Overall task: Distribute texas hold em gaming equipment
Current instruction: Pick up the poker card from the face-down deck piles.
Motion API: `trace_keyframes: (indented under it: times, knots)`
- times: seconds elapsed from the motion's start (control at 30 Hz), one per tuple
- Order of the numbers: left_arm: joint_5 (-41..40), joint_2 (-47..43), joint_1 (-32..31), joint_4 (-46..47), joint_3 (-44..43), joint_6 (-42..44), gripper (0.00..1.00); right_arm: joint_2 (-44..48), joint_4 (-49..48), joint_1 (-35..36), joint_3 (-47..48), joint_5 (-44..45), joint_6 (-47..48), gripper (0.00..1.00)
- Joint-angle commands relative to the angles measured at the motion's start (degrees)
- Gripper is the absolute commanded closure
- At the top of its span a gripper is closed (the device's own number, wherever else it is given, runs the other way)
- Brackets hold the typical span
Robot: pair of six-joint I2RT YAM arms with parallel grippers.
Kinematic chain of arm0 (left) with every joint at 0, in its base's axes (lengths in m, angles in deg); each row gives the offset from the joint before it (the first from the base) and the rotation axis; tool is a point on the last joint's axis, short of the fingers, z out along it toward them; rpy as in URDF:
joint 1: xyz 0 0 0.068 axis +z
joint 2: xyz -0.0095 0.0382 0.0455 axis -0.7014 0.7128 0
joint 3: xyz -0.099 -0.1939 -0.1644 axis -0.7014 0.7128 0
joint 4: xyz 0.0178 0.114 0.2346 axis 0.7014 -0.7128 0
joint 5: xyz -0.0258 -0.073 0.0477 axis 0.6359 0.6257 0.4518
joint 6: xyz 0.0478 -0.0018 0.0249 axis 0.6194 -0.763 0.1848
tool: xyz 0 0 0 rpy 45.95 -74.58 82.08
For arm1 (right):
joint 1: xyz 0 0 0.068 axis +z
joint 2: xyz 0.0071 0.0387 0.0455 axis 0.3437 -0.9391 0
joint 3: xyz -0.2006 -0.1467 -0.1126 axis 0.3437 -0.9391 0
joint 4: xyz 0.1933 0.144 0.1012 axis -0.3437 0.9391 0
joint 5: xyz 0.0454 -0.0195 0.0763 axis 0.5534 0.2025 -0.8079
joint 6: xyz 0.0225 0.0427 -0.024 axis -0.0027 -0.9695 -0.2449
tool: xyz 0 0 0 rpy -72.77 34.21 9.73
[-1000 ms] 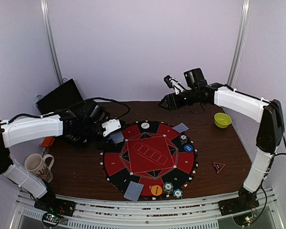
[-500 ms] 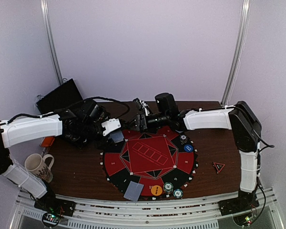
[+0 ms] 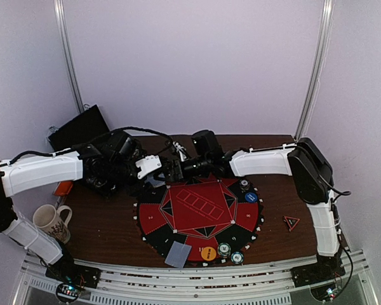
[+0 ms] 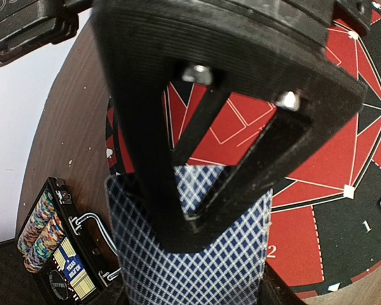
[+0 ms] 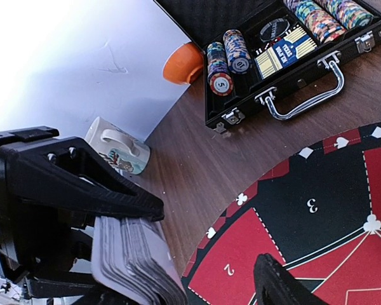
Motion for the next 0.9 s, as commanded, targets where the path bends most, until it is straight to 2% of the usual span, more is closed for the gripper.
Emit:
trace_keyframes:
  times: [0.0, 0.37, 0.5, 0.63, 0.8, 0.87]
  knots:
    - [0.14, -1.68, 0.27, 2.4, -1.46, 0.47, 0.48, 2.53, 4.97, -0.62, 0.71, 5.14, 4.28, 0.41]
    - [-1.2, -1.24, 0.25, 2.51, -0.82, 0.8, 0.49, 5.77, 13.4, -1.12, 2.1, 8.2, 10.06, 0.71]
    - [-1.46, -1.16, 0.27, 2.58, -0.86, 1.02, 0.49, 6.26, 15.18, -1.1, 2.62, 7.65, 10.75, 0.78]
    - [-1.64, -0.98, 0.27, 2.2, -0.78, 0.95, 0.49, 7.58, 19.65, -1.14, 3.65, 10.71, 13.32, 0.85]
    - [-1.82, -0.9, 0.25, 2.13, -0.77, 0.86, 0.49, 9.7, 24.05, -1.14, 3.91, 12.86, 16.45, 1.0]
    - [-1.89, -0.94, 0.27, 2.05, -0.78, 0.72, 0.49, 10.44, 26.27, -1.14, 4.39, 14.03, 17.85, 1.0]
